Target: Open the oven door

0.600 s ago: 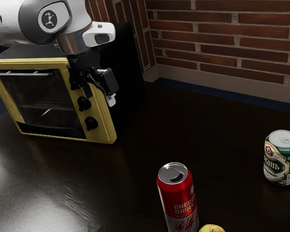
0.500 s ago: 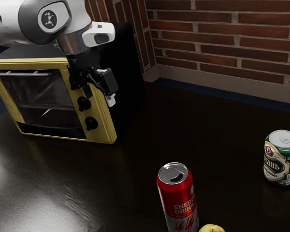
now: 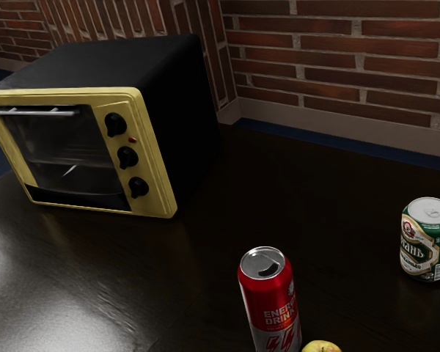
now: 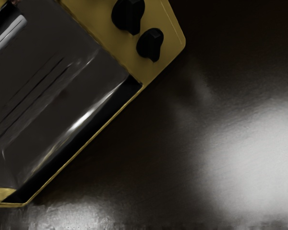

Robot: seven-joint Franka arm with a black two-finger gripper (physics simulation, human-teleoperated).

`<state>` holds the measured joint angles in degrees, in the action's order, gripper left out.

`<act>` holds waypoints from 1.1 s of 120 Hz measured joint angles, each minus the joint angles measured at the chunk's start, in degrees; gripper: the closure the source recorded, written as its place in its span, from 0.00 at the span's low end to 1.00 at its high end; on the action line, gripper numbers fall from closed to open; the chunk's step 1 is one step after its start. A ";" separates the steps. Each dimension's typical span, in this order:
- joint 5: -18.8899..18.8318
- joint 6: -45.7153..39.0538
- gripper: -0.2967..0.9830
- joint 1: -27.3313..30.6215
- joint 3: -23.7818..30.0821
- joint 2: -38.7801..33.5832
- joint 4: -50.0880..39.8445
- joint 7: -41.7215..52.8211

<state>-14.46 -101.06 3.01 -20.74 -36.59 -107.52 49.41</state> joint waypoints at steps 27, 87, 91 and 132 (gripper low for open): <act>-8.51 -16.09 0.23 0.56 -2.75 12.65 2.17 8.17; 11.36 -27.50 0.23 0.58 -7.93 28.96 9.50 27.61; 12.21 -27.69 0.23 0.64 -7.96 28.97 9.11 28.96; 20.30 -27.88 0.23 0.70 -7.91 29.10 7.26 41.55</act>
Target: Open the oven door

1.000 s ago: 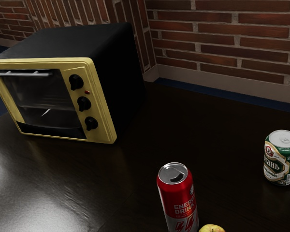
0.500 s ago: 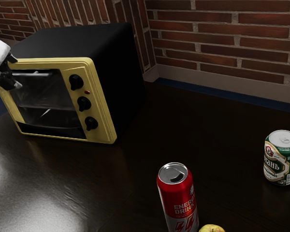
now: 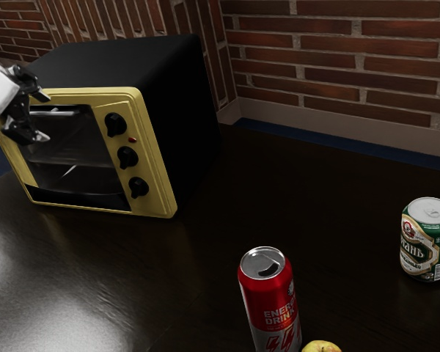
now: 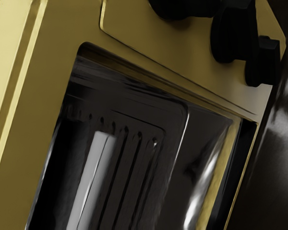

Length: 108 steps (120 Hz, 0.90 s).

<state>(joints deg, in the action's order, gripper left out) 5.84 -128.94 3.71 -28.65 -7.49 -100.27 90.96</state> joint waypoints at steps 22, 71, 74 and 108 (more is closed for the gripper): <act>2.52 0.08 0.21 0.31 0.00 1.73 -0.46 5.15; 3.55 -0.20 0.20 0.94 0.11 3.55 -0.91 12.19; 3.57 -0.19 0.19 0.96 0.10 3.19 -1.36 12.48; -5.59 2.50 0.42 17.80 -3.42 -37.24 -34.53 15.48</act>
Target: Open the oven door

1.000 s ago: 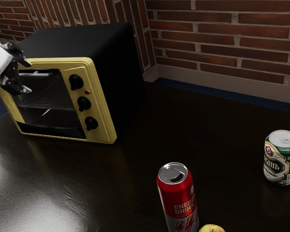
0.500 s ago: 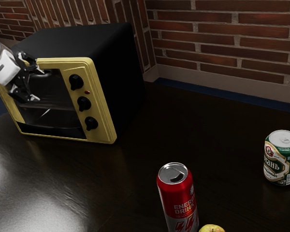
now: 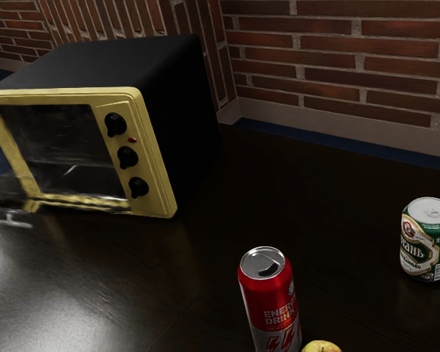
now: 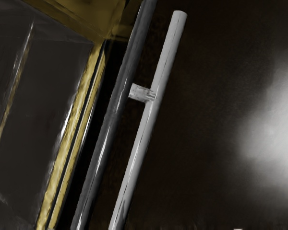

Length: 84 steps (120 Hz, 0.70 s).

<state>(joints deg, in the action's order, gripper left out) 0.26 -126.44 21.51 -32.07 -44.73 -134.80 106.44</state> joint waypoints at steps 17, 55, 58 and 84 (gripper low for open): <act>6.67 22.44 0.31 11.56 28.55 13.99 48.31 -6.91; 2.11 39.88 0.25 10.31 58.53 50.07 60.02 -43.47; 2.05 40.43 0.24 11.17 58.55 50.15 60.00 -45.72; 1.81 43.17 0.23 12.11 58.61 50.21 59.98 -61.81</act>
<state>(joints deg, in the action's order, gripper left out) 2.07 -83.27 33.62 26.54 5.48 -74.82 44.63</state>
